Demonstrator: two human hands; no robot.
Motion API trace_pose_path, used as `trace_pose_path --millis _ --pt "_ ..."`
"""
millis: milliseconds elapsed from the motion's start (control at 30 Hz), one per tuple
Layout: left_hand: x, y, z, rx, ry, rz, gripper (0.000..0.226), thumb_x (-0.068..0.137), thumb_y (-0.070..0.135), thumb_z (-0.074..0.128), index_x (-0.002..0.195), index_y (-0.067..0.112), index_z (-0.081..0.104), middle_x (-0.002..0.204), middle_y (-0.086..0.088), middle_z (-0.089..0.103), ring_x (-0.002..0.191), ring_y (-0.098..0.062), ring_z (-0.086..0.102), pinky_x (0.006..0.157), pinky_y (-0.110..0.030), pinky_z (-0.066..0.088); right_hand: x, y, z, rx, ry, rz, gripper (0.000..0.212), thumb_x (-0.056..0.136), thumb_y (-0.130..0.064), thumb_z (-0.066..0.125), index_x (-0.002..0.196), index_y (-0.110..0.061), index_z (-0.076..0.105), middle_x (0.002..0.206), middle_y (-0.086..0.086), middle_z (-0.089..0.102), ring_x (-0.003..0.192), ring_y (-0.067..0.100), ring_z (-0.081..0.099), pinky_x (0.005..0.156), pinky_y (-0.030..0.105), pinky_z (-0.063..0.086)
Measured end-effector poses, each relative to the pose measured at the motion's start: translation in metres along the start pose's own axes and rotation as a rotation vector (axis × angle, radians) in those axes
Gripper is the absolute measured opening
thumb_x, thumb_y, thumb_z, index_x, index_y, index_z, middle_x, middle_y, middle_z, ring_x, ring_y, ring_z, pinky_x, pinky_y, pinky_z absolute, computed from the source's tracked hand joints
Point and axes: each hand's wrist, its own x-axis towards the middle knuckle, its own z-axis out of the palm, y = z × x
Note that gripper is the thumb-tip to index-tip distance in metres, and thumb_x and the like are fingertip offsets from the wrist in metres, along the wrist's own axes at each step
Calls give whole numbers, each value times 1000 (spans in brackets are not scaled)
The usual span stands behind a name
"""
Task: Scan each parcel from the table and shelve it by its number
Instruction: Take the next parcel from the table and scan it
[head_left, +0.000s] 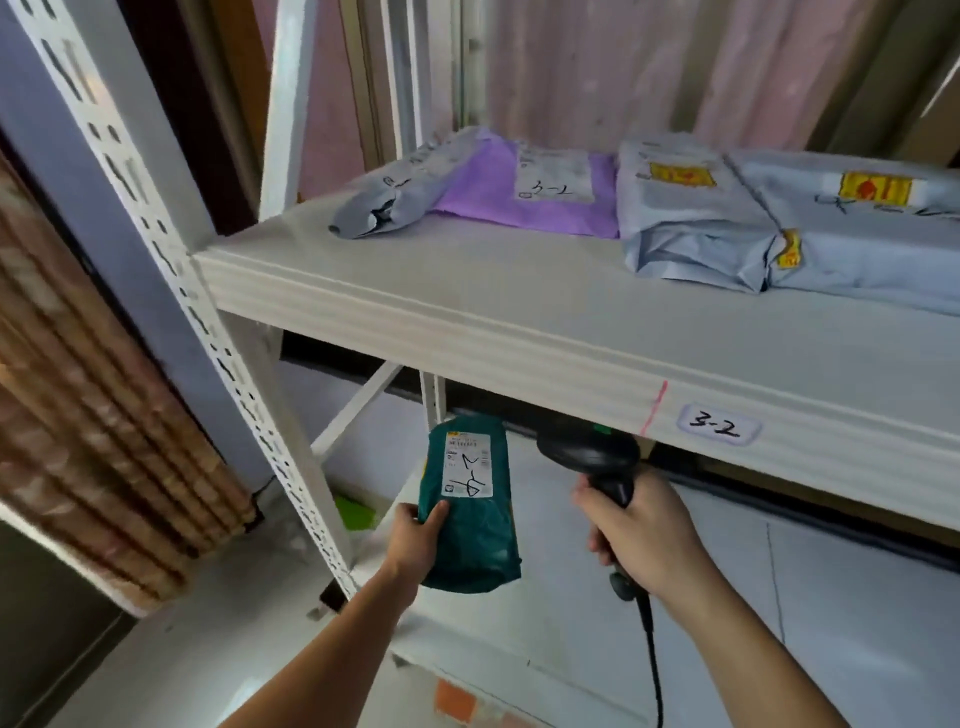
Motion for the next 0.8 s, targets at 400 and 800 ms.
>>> trace_pose_path --millis 400,800 --pt "95 -22 -9 251 -188 66 31 108 37 53 120 11 41 120 -13 58 105 -29 57 79 -37 45 -19 -5 66 2 213 211 13 91 -20 65 87 -9 59 63 18 65 43 12 58 46 23 48" --pt "187 -32 26 177 -202 5 36 109 34 53 128 5 44 118 -13 57 104 -30 55 85 -41 46 9 28 102 -67 283 221 6 87 -23 66 87 -18 61 64 12 67 45 9 60 49 26 48"
